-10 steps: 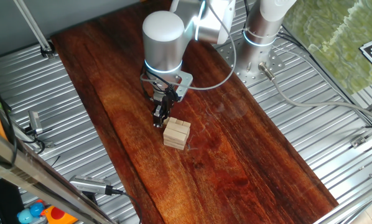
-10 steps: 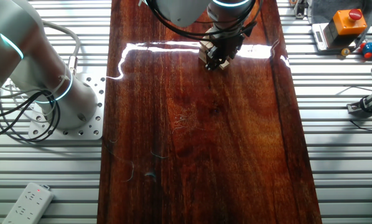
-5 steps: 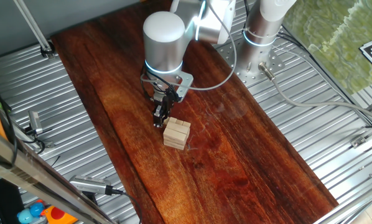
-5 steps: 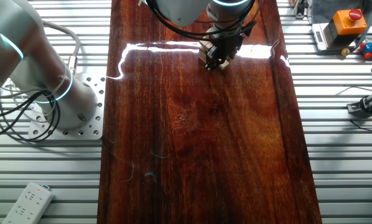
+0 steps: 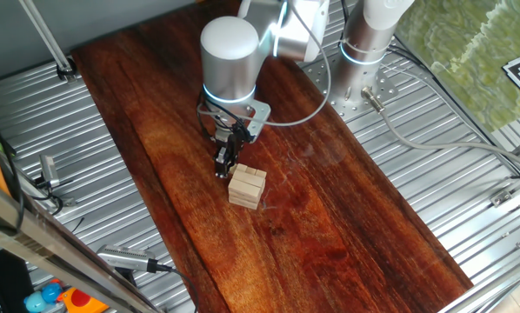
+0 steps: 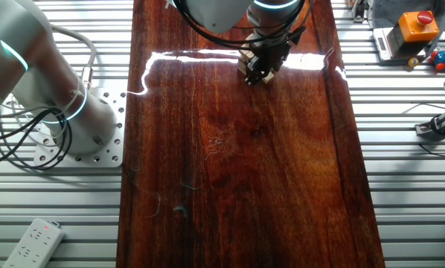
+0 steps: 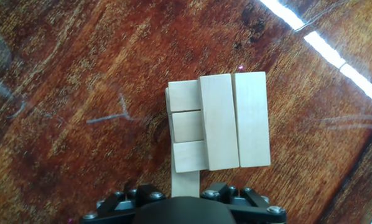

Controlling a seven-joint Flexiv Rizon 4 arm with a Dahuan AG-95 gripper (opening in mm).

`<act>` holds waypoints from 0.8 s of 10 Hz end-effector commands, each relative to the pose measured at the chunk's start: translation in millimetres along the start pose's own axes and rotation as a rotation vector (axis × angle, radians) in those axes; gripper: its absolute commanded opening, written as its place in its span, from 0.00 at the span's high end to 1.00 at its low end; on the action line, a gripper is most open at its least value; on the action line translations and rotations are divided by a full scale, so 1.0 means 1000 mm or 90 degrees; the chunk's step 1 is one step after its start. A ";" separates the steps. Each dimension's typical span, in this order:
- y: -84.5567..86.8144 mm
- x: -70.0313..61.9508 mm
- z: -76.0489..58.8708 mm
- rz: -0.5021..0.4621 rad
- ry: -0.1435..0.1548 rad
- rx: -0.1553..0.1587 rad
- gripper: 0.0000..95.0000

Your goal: Play Jenga

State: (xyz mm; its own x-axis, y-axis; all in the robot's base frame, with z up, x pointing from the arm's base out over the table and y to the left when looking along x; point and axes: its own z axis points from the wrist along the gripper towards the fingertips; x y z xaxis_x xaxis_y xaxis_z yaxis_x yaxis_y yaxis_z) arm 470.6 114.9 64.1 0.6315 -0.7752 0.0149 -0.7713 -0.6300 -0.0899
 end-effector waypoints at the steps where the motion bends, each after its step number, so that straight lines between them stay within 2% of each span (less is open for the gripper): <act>1: 0.001 0.000 0.001 0.001 0.001 0.001 0.40; 6: 0.002 -0.002 0.003 0.000 0.002 0.001 0.40; 7: 0.002 -0.002 0.003 0.000 0.002 0.001 0.60; 8: 0.003 -0.003 0.004 0.002 0.002 0.001 0.60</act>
State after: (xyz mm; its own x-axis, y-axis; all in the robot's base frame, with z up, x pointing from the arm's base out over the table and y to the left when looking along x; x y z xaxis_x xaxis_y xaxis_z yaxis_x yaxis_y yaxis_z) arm 466.9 116.0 60.0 0.6287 -0.7775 0.0156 -0.7735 -0.6272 -0.0911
